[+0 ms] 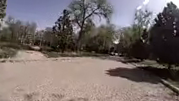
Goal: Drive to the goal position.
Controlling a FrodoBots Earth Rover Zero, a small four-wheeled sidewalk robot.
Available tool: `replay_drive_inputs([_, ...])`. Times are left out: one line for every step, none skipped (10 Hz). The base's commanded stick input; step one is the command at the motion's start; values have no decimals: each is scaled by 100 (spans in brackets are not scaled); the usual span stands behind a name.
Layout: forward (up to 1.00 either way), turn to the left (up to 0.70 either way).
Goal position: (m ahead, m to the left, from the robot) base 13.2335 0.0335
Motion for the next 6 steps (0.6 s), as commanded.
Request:
replay_drive_inputs([70,-6])
replay_drive_inputs([70,-34])
replay_drive_inputs([70,-20])
replay_drive_inputs([70,-7])
replay_drive_inputs([70,0])
replay_drive_inputs([70,0])
